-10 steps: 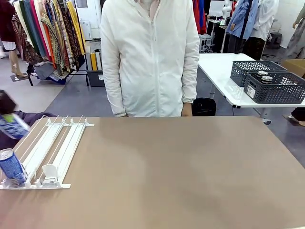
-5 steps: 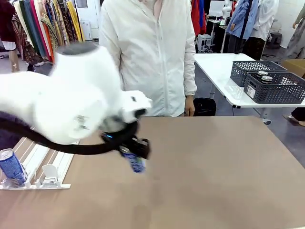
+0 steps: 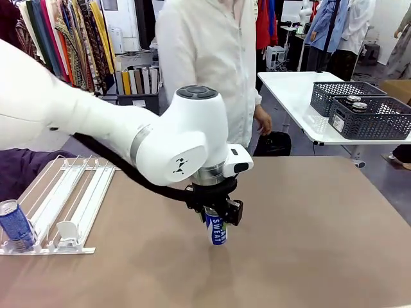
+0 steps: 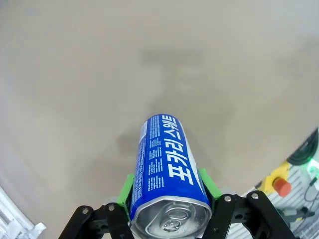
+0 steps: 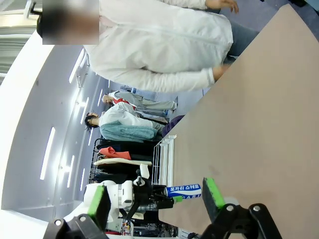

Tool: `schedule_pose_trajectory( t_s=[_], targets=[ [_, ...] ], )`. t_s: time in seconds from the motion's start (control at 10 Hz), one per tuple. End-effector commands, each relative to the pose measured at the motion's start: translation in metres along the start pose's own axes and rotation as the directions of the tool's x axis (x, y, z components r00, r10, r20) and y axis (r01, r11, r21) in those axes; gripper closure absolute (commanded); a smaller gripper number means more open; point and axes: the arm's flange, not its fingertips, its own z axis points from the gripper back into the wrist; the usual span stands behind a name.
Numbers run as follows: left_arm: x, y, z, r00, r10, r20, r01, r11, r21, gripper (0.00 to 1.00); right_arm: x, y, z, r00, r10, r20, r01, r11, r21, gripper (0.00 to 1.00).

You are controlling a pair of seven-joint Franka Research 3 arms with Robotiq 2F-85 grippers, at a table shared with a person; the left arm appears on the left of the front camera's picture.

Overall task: Retrieve and store the cans from the dispenser.
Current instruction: Pick up one can from the Automatic Can Dispenser and place it in the middle of the table.

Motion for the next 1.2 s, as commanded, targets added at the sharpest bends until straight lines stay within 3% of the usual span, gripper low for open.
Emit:
schedule_pose_trajectory(
  t_s=[0.0, 0.5, 0.7, 1.1],
  targets=[
    [0.017, -0.020, -0.002, 0.999, 0.031, 0.019, -0.032, 0.998, 0.062, 1.00, 0.003, 0.004, -0.002, 1.000, 0.010, 0.018, -0.010, 1.000, 0.025, 0.00],
    [0.016, -0.018, -0.008, 0.999, 0.037, -0.008, -0.036, 0.997, 0.065, 1.00, 0.003, 0.004, -0.002, 1.000, 0.010, 0.018, -0.010, 1.000, 0.025, 0.00],
    [0.016, -0.018, -0.006, 0.999, 0.035, 0.009, -0.035, 0.997, 0.061, 0.00, 0.003, 0.004, -0.002, 1.000, 0.010, 0.018, -0.010, 1.000, 0.025, 0.00],
    [0.008, -0.016, 0.021, 0.996, 0.023, 0.089, -0.027, 0.999, 0.041, 0.00, 0.003, 0.004, -0.002, 1.000, 0.010, 0.018, -0.010, 1.000, 0.025, 0.00]
  ],
)
